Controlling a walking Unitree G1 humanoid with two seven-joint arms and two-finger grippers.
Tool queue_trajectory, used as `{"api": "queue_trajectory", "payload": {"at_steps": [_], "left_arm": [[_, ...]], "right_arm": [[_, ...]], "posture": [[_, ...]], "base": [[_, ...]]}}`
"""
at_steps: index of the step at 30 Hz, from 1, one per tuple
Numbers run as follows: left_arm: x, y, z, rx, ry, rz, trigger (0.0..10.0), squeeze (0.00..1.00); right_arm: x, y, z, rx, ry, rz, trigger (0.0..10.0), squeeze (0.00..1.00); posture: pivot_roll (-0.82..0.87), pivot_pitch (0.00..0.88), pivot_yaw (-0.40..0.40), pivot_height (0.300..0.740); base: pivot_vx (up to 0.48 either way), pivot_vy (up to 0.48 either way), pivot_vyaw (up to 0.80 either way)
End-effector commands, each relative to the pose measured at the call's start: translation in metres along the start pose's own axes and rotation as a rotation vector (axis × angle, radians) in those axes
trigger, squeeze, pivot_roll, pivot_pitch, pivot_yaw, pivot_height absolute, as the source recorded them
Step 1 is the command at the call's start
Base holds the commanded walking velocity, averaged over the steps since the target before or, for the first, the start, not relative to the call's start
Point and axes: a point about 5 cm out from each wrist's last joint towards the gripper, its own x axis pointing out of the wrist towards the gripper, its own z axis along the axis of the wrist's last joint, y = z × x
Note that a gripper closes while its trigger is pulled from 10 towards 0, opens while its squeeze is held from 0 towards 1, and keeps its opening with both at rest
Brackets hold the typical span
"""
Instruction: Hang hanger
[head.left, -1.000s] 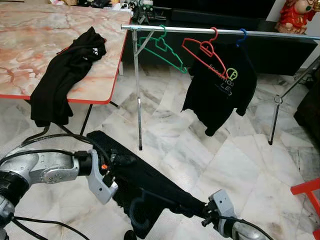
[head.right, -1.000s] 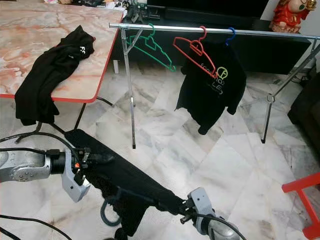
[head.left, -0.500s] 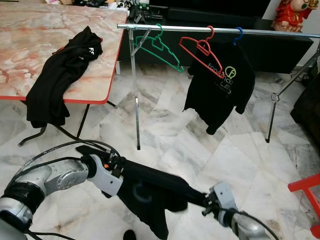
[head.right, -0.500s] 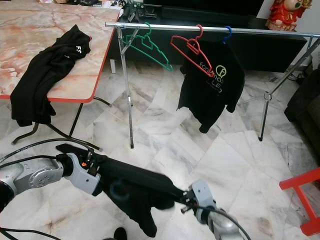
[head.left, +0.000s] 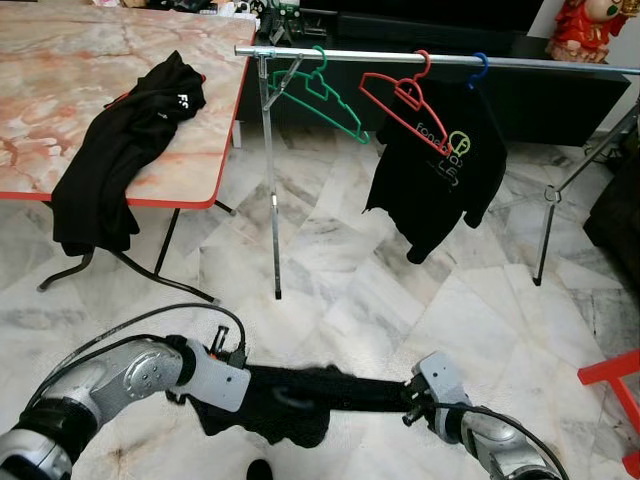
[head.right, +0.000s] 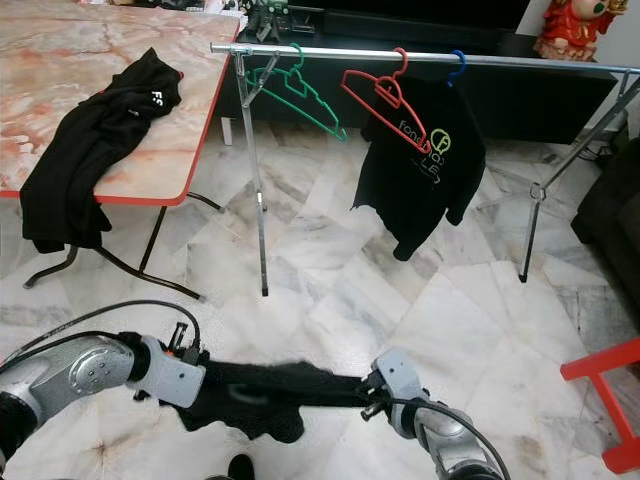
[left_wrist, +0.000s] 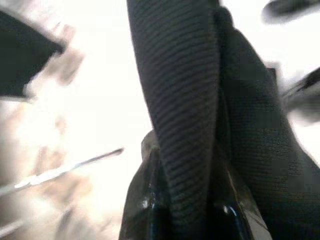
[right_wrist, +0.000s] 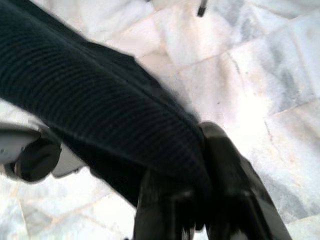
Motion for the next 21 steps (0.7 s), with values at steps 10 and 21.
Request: {"api": "queue_trajectory", "payload": {"at_steps": [10, 21], "left_arm": [[-0.014, -0.005, 0.009, -0.086, -0.059, -0.138, 10.0, 0.0], [-0.016, -0.002, 0.0, -0.107, 0.055, -0.155, 10.0, 0.0]], "right_arm": [[-0.008, -0.003, -0.016, 0.03, 0.064, 0.063, 10.0, 1.0], [-0.01, -0.005, -0.011, -0.019, 0.062, 0.099, 10.0, 1.0]], "posture": [[0.05, 0.177, -0.092, 0.74], [0.05, 0.177, -0.093, 0.74]], "base": [[0.0, 0.0, 0.0], [0.0, 0.0, 0.0]]}}
